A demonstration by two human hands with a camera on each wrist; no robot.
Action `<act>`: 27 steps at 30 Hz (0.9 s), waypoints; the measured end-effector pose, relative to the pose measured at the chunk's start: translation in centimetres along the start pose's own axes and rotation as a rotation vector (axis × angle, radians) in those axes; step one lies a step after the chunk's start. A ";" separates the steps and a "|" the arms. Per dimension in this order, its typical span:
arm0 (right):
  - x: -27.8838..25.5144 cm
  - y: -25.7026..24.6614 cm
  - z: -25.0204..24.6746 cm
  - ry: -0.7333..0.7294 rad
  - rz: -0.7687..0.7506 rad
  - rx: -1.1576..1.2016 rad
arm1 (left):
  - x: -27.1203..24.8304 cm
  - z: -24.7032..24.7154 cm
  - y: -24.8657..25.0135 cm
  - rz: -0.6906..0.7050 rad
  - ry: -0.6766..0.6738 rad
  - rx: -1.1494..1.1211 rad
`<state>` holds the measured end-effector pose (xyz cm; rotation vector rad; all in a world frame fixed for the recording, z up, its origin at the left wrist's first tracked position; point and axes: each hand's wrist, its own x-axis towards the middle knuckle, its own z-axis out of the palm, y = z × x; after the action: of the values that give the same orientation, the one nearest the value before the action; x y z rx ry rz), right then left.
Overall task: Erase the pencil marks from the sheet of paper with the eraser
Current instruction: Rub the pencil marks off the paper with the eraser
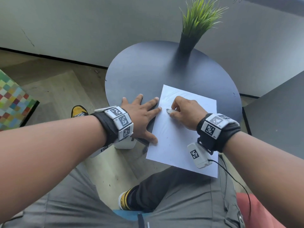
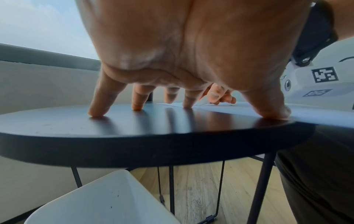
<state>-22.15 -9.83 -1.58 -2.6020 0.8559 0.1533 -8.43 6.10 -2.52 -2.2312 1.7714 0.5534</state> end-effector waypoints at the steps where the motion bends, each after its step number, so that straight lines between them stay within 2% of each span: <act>1: -0.3 -0.3 0.2 0.006 -0.028 -0.012 | 0.0 0.0 0.0 0.007 -0.002 0.002; 3: -1.3 -1.4 1.0 -0.034 -0.172 -0.029 | -0.1 -0.1 0.0 0.036 -0.007 0.002; 5: -2.6 -2.6 1.6 -0.143 -0.360 -0.081 | -0.2 0.0 0.0 0.071 -0.011 -0.015; 6: -2.8 -2.7 1.5 -0.178 -0.401 -0.098 | -0.2 0.0 0.0 0.077 -0.015 -0.027; 7: -2.4 -2.7 1.1 -0.173 -0.380 -0.114 | -0.3 0.0 -0.1 0.076 -0.018 -0.035; 10: -0.7 -2.0 -0.3 -0.062 -0.170 -0.135 | -0.2 0.1 -0.1 0.064 -0.025 -0.033; 11: -0.8 -2.0 -0.2 -0.038 -0.158 -0.148 | -0.2 0.2 -0.1 0.063 -0.028 -0.036; 13: -2.0 -3.1 0.5 -0.088 -0.274 -0.170 | -0.2 0.2 -0.1 0.062 -0.028 -0.050; 15: -3.6 -3.9 1.2 -0.228 -0.423 -0.176 | -0.2 0.2 -0.1 0.064 -0.038 -0.058; 16: -3.7 -3.9 1.0 -0.248 -0.428 -0.186 | -0.1 0.1 -0.1 0.064 -0.040 -0.056; 19: -1.2 -1.9 -0.7 -0.086 -0.173 -0.193 | 0.0 0.2 -0.1 0.062 -0.030 -0.037; 20: -1.0 -1.6 -0.8 -0.048 -0.128 -0.191 | -0.1 0.2 -0.1 0.062 -0.025 -0.036; 22: -2.1 -2.3 0.0 -0.079 -0.250 -0.188 | -0.2 0.3 -0.1 0.060 -0.019 -0.042; 24: -4.1 -3.3 1.4 -0.219 -0.426 -0.192 | -0.2 0.2 -0.1 0.058 -0.017 -0.040; 25: -4.4 -3.3 1.2 -0.243 -0.417 -0.191 | -0.1 0.1 -0.1 0.058 -0.013 -0.038; 27: -2.6 -1.8 -0.2 -0.138 -0.226 -0.168 | 0.1 0.1 0.0 0.056 -0.005 -0.030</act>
<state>-23.21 -7.15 -0.21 -2.7826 0.5159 0.3498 -8.40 6.03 -2.62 -2.2039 1.8392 0.6004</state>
